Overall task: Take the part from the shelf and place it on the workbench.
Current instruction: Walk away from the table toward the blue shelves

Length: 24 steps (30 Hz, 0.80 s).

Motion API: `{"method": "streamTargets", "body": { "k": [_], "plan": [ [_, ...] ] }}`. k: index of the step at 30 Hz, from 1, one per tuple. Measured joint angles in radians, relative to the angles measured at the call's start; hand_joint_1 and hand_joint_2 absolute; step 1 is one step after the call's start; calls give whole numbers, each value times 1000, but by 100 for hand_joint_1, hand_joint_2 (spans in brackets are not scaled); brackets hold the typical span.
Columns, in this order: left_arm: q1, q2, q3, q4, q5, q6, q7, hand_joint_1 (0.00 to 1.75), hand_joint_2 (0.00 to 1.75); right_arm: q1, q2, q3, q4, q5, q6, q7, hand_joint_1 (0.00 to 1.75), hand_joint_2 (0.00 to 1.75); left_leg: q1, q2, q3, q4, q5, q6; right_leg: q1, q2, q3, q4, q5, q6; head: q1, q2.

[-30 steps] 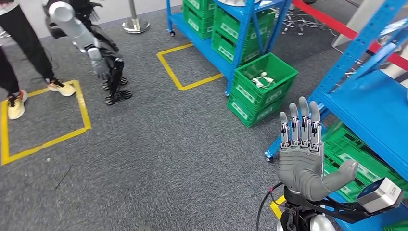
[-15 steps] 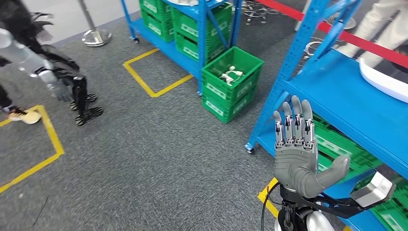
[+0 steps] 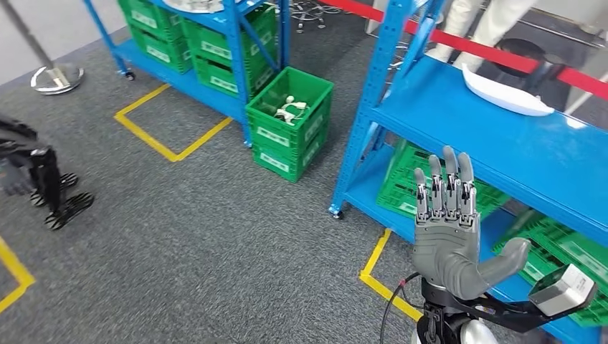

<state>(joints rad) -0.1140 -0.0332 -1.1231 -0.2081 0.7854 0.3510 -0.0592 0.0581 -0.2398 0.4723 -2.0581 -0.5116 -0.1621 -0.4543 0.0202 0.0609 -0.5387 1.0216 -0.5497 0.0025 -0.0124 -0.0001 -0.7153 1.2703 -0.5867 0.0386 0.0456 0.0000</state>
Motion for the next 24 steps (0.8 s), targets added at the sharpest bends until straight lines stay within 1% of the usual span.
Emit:
{"method": "streamTargets", "body": {
  "k": [1,2,3,4,5,6,7,8,9,10,11,12,13,14,15,16,17,18,19,20,21,22,23,24],
  "plan": [
    [-2,-1,0,0,0,0,0,0,0,2,0,0,0,0,0,0,0,0,-1,13,8,0,-6,-2,0,-6,23,-51,40,-3,2,0],
    [-3,-2,0,0,0,0,0,0,0,4,0,0,0,0,0,0,0,0,-1,23,16,-1,-12,-4,3,-19,55,-118,76,-9,4,0],
    [-6,-4,0,0,-1,0,0,0,0,5,0,0,0,0,0,0,0,0,-2,31,22,-3,-17,-8,7,-34,86,-177,98,-16,5,0],
    [-8,-5,0,-1,-1,0,0,0,0,6,0,0,0,0,0,0,0,0,-4,36,26,-4,-21,-12,12,-48,107,-220,107,-23,6,0],
    [-9,-7,0,-1,-1,0,0,0,0,7,0,-1,0,-1,0,0,0,0,-5,42,29,-6,-23,-16,17,-58,117,-238,103,-30,6,0],
    [-11,-8,0,-1,-1,0,0,0,0,9,0,-1,0,-1,0,0,0,0,-6,48,32,-9,-25,-21,21,-58,119,-243,97,-35,5,0],
    [-11,-9,0,-1,-1,-1,0,0,0,10,0,-1,-1,-1,0,0,0,0,-7,53,36,-12,-27,-27,21,-52,121,-250,97,-41,6,0],
    [-13,-10,0,-1,-1,-1,0,0,0,12,1,-1,-1,-1,0,0,0,0,-6,38,40,-11,-32,-32,19,-45,126,-256,98,-45,4,0],
    [-14,-10,0,-1,-1,-1,0,0,0,12,1,-2,-2,-1,0,-1,0,0,-4,10,37,1,-42,-37,16,-38,131,-263,99,-50,3,0],
    [-14,-11,0,-1,-1,-2,0,0,0,10,1,-2,-3,0,0,-1,0,0,-3,-25,22,36,-60,-40,13,-31,138,-270,100,-55,-1,0],
    [-13,-10,0,-1,-1,-3,0,0,0,8,2,-2,-3,0,1,-1,0,0,-1,-59,-9,93,-85,-42,11,-23,142,-273,99,-60,-6,0],
    [-11,-10,0,-1,-1,-4,0,0,0,6,2,-2,-2,0,1,-1,0,0,-1,-73,-50,162,-111,-43,11,-13,144,-274,97,-64,-12,0],
    [-9,-9,0,0,-1,-4,0,0,0,6,2,-2,-2,0,1,-1,0,0,-2,-73,-91,225,-128,-45,13,0,146,-273,95,-67,-17,0],
    [-7,-8,0,0,-1,-4,0,0,0,7,2,-1,-1,0,1,-1,0,0,-2,-69,-122,261,-127,-46,14,14,149,-273,92,-68,-21,0],
    [-6,-8,0,0,-1,-4,1,0,0,8,2,-1,-1,0,1,-1,0,0,-2,-68,-134,259,-102,-45,15,29,154,-272,89,-68,-24,0],
    [-5,-8,0,0,-1,-5,1,0,0,8,2,-1,0,0,1,-1,0,0,-2,-71,-127,221,-60,-43,15,44,160,-271,85,-66,-28,0],
    [-5,-8,0,0,-1,-5,1,0,0,8,2,-1,0,0,1,-1,0,0,-1,-90,-108,158,-12,-39,14,59,166,-269,80,-63,-33,0],
    [-5,-7,0,0,-1,-5,1,0,0,7,2,-1,0,0,1,-1,0,0,1,-122,-86,101,23,-34,14,72,171,-266,74,-59,-37,0],
    [-5,-7,0,0,-1,-5,1,0,0,7,2,-1,0,0,1,-1,0,0,3,-148,-66,53,39,-30,13,85,171,-262,69,-54,-39,0],
    [-5,-7,0,0,-1,-5,2,0,0,6,2,-1,0,0,1,-1,0,0,3,-169,-53,26,42,-26,9,97,170,-260,65,-47,-41,0],
    [-5,-6,0,0,-1,-5,2,0,0,6,2,-1,0,0,2,-1,0,0,2,-171,-46,19,34,-22,6,110,167,-261,65,-40,-41,0],
    [-5,-6,0,0,-1,-5,2,0,0,5,2,-1,0,0,2,0,0,0,0,-157,-39,10,31,-18,2,124,164,-263,66,-33,-42,0],
    [-5,-6,0,0,0,-6,2,0,0,6,3,-1,0,1,2,0,0,0,0,-142,-34,5,32,-13,1,125,163,-263,65,-27,-42,0],
    [-5,-6,0,0,0,-6,2,0,0,5,3,0,0,2,3,0,0,0,2,-124,-27,-2,31,-8,3,109,158,-254,59,-21,-39,0]
  ]
}}
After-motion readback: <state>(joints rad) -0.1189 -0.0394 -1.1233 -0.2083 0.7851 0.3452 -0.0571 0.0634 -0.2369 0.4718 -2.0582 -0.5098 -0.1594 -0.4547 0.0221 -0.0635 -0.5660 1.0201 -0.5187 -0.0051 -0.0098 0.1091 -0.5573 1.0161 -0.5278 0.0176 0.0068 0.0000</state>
